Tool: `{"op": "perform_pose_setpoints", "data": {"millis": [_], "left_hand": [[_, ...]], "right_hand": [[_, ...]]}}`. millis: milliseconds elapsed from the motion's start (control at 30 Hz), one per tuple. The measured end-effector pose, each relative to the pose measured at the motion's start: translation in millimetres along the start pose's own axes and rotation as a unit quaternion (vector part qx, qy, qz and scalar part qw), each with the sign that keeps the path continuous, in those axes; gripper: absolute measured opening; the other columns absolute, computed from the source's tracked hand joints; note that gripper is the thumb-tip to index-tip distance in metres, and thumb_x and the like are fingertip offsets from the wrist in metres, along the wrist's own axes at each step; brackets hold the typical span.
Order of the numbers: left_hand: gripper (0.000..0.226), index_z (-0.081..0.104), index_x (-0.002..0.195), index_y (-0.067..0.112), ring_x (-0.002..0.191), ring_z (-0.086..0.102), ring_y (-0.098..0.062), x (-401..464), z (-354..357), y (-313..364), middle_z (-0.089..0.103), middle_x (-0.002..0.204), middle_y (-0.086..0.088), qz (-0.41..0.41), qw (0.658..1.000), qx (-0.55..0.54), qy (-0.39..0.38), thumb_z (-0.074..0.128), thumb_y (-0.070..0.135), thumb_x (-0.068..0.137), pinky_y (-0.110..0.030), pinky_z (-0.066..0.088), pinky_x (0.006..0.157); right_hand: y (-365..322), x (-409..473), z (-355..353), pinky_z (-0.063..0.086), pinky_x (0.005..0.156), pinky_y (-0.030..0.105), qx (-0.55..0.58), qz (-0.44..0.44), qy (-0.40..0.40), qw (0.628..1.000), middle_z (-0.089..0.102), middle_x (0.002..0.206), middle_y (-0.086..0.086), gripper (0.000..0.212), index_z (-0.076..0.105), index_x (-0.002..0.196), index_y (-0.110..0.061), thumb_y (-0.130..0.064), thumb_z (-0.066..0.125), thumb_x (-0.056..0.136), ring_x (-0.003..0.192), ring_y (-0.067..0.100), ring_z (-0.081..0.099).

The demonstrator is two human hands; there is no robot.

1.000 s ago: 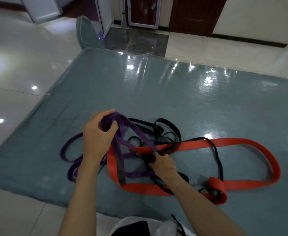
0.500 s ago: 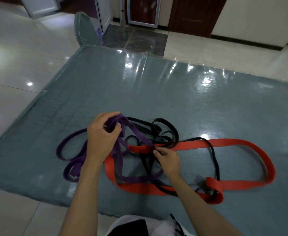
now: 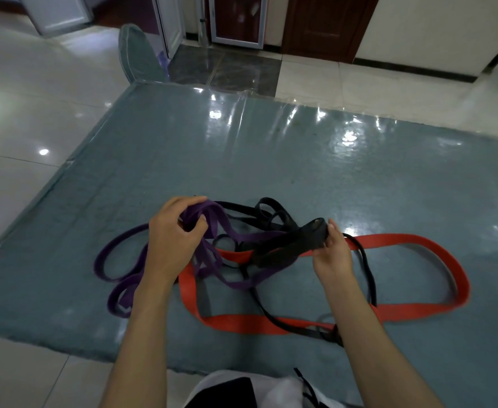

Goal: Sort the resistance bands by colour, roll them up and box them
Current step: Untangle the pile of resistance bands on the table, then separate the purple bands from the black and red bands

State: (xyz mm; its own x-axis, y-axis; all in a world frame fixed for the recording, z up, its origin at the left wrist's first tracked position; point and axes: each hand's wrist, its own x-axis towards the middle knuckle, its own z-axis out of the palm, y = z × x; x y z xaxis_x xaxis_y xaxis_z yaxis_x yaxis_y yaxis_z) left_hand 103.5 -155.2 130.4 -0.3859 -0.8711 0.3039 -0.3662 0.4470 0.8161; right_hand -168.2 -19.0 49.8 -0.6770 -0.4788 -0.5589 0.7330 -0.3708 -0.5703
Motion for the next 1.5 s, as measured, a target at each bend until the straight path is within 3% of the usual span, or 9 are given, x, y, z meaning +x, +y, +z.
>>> {"op": "perform_pose_setpoints", "data": {"millis": [100, 267, 467, 700, 867, 1000, 1067, 1200, 1500], "left_hand": [[0.030, 0.074, 0.118, 0.020, 0.095, 0.066, -0.005, 1, -7, -3, 0.068, 0.107, 0.010, 0.006, 0.999, 0.015, 0.051, 0.073, 0.007, 0.091, -0.023, 0.055, 0.085], [0.030, 0.073, 0.120, 0.018, 0.092, 0.067, -0.006, 5, -31, -10, 0.067, 0.114, 0.000, -0.014, 0.985, 0.002, 0.169, 0.072, 0.007, 0.092, -0.017, 0.055, 0.083], [0.023, 0.075, 0.112, 0.010, 0.100, 0.064, -0.017, 8, -71, -4, 0.061, 0.115, -0.005, 0.022, 0.955, 0.034, 0.295, 0.069, 0.009, 0.091, -0.017, 0.053, 0.079], [0.027, 0.076, 0.106, 0.034, 0.093, 0.071, -0.016, 37, -126, -58, 0.073, 0.114, -0.007, -0.032, 0.897, -0.009, 0.440, 0.070, 0.019, 0.085, -0.036, 0.059, 0.074], [0.028, 0.074, 0.109, 0.028, 0.091, 0.065, -0.018, 30, -91, -65, 0.066, 0.110, -0.007, -0.014, 0.953, 0.087, 0.290, 0.072, 0.014, 0.085, -0.027, 0.055, 0.080], [0.025, 0.075, 0.112, 0.015, 0.102, 0.063, -0.028, 11, -29, -113, 0.067, 0.115, -0.012, -0.048, 0.986, 0.145, 0.067, 0.076, 0.014, 0.087, -0.033, 0.049, 0.096], [0.056, 0.067, 0.132, 0.018, 0.128, 0.056, -0.032, -15, 8, -143, 0.059, 0.140, -0.013, -0.144, 0.980, 0.125, -0.061, 0.072, 0.046, 0.084, -0.045, 0.044, 0.110], [0.131, -0.002, 0.165, 0.031, 0.161, -0.002, -0.021, -57, 55, -185, -0.008, 0.174, 0.010, -0.238, 0.913, 0.236, -0.232, 0.074, 0.080, 0.071, -0.062, 0.015, 0.123], [0.083, 0.032, 0.160, 0.020, 0.155, 0.021, -0.036, -44, 28, -202, 0.029, 0.169, -0.007, -0.238, 0.911, 0.332, -0.053, 0.063, 0.060, 0.094, -0.074, 0.025, 0.112]], "right_hand": [[-9, -4, -7, 0.062, 0.068, 0.029, 0.046, 0.038, -0.002, 0.998, 0.073, 0.083, 0.004, 0.008, 0.064, 0.109, -0.012, -0.013, 0.058, 0.103, 0.075, 0.015, 0.076], [-13, 3, -19, 0.052, 0.105, 0.042, -0.012, 0.005, 0.001, 1.000, 0.066, 0.121, 0.015, 0.044, 0.050, 0.141, -0.016, 0.001, 0.052, 0.100, 0.107, 0.026, 0.068], [-20, 10, -39, 0.056, 0.084, 0.031, -0.249, -0.042, 0.047, 0.967, 0.072, 0.110, 0.014, 0.037, 0.070, 0.124, -0.014, 0.003, 0.055, 0.095, 0.097, 0.023, 0.068], [-2, 10, -55, 0.051, 0.076, 0.024, -0.536, -0.105, -0.019, 0.837, 0.073, 0.106, 0.004, 0.026, 0.073, 0.114, -0.017, -0.005, 0.056, 0.098, 0.097, 0.018, 0.069], [24, 13, -65, 0.056, 0.085, 0.030, -0.606, -0.069, -0.078, 0.788, 0.071, 0.107, 0.000, 0.019, 0.072, 0.109, -0.022, -0.009, 0.065, 0.097, 0.096, 0.011, 0.067], [36, 8, -66, 0.048, 0.067, 0.018, -0.616, -0.042, -0.111, 0.778, 0.066, 0.100, -0.003, 0.013, 0.069, 0.107, -0.021, -0.012, 0.065, 0.099, 0.088, 0.008, 0.063], [41, 5, -69, 0.050, 0.061, 0.018, -0.613, 0.002, -0.127, 0.780, 0.066, 0.098, 0.001, 0.011, 0.068, 0.110, -0.018, -0.014, 0.065, 0.100, 0.081, 0.011, 0.065], [44, 3, -81, 0.051, 0.067, 0.020, -0.633, 0.083, -0.156, 0.754, 0.069, 0.107, 0.008, 0.017, 0.065, 0.118, -0.020, -0.023, 0.065, 0.101, 0.083, 0.016, 0.068], [46, 6, -101, 0.053, 0.075, 0.015, -0.701, 0.043, -0.186, 0.687, 0.073, 0.113, 0.008, 0.034, 0.064, 0.132, -0.016, -0.022, 0.069, 0.098, 0.095, 0.015, 0.070]]}}
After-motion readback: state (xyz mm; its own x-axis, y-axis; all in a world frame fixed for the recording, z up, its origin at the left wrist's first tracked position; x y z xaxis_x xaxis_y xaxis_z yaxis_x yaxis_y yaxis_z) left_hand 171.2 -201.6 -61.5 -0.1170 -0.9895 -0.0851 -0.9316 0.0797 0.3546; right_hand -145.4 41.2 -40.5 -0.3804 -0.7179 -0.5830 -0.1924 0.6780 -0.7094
